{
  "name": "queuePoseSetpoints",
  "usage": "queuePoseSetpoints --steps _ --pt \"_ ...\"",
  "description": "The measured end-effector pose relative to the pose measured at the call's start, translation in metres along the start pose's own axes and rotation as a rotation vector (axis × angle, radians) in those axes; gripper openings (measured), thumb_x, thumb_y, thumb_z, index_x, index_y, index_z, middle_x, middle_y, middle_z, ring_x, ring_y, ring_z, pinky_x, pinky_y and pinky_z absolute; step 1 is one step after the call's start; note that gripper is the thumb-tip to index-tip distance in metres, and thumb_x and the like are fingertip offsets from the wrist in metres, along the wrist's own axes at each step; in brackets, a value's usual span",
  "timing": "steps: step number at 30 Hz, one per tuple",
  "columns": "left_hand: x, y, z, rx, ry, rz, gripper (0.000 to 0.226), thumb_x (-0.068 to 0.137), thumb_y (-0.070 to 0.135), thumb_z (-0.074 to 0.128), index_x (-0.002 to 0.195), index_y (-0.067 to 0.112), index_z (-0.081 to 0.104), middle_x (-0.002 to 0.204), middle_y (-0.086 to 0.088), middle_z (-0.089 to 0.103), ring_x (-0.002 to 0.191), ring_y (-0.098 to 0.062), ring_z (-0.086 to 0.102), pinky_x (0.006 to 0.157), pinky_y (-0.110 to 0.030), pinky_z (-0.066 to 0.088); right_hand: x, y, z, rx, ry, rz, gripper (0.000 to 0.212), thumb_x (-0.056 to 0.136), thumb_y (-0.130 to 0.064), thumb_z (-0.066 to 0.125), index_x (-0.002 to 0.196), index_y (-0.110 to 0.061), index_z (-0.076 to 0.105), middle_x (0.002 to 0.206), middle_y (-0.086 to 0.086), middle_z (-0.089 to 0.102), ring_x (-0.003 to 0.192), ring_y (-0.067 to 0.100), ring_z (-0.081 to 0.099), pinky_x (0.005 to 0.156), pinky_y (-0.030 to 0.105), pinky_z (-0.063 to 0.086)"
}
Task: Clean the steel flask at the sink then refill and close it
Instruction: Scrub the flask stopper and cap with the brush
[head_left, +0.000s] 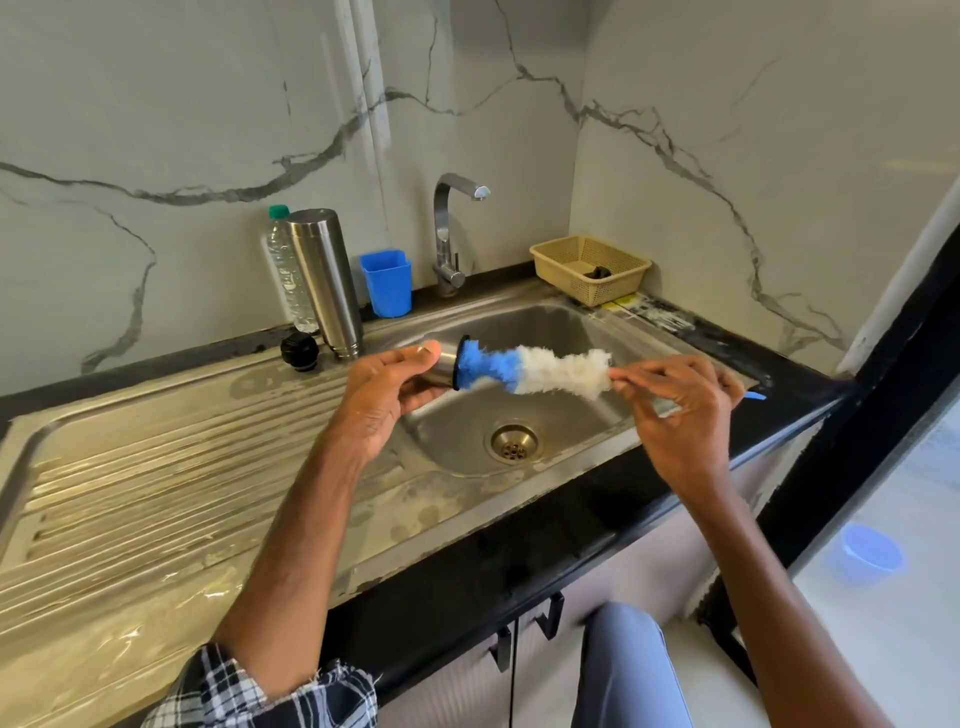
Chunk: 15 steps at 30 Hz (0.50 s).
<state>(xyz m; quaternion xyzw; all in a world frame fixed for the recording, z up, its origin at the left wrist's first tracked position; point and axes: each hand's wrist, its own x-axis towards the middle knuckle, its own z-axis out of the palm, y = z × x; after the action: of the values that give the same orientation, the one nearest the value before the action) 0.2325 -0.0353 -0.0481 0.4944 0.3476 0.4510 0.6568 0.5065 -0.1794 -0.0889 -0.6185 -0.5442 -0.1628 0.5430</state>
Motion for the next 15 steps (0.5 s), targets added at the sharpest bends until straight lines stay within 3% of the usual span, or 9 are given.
queuePoseSetpoints --steps 2,6,10,13,15 --pt "0.0008 -0.0008 -0.0007 0.007 -0.005 -0.006 0.012 0.086 0.01 0.075 0.097 0.005 0.073 0.097 -0.012 0.079 0.092 -0.021 0.077 0.082 -0.033 0.063 0.0002 0.0036 -0.003 0.02 0.028 0.06 0.02 0.083 -0.028 0.077 0.102 -0.024 0.078 0.103 -0.012 0.071 0.104 0.018 0.057 0.097 0.032 0.023" --pt "0.0025 -0.0049 -0.0004 0.024 -0.015 -0.004 0.013 0.085 0.013 0.076 0.096 0.006 0.074 0.1 -0.014 0.078 0.096 -0.025 0.076 0.086 -0.037 0.062 -0.0035 0.0045 0.0 -0.021 0.019 0.007 0.019 0.084 -0.026 0.077 0.102 -0.021 0.078 0.104 -0.009 0.071 0.104 0.016 0.056 0.097 0.041 0.027" --pt "0.0035 -0.0047 0.001 0.024 -0.011 0.004 0.013 0.087 0.012 0.075 0.098 0.005 0.074 0.1 -0.014 0.078 0.095 -0.025 0.076 0.085 -0.036 0.062 0.0001 0.004 -0.0013 -0.005 0.067 0.041 0.019 0.084 -0.03 0.075 0.101 -0.022 0.078 0.103 -0.01 0.071 0.102 0.017 0.056 0.098 0.031 0.024" --pt "0.005 -0.0034 -0.0014 0.031 -0.005 0.01 0.01 0.087 0.012 0.075 0.096 0.006 0.073 0.098 -0.012 0.078 0.094 -0.023 0.076 0.084 -0.035 0.063 -0.0014 -0.0002 0.0034 -0.033 0.023 -0.034 0.018 0.085 -0.028 0.076 0.102 -0.022 0.079 0.102 -0.01 0.071 0.103 0.016 0.057 0.097 0.037 0.027" --pt "0.0046 -0.0036 -0.0021 0.019 -0.006 0.003 0.013 0.087 0.011 0.075 0.098 0.004 0.073 0.1 -0.012 0.078 0.096 -0.023 0.076 0.083 -0.034 0.063 0.0004 0.0037 -0.0007 -0.013 0.038 0.032 0.022 0.085 -0.034 0.072 0.103 -0.022 0.079 0.103 -0.01 0.072 0.103 0.018 0.057 0.096 0.035 0.026"
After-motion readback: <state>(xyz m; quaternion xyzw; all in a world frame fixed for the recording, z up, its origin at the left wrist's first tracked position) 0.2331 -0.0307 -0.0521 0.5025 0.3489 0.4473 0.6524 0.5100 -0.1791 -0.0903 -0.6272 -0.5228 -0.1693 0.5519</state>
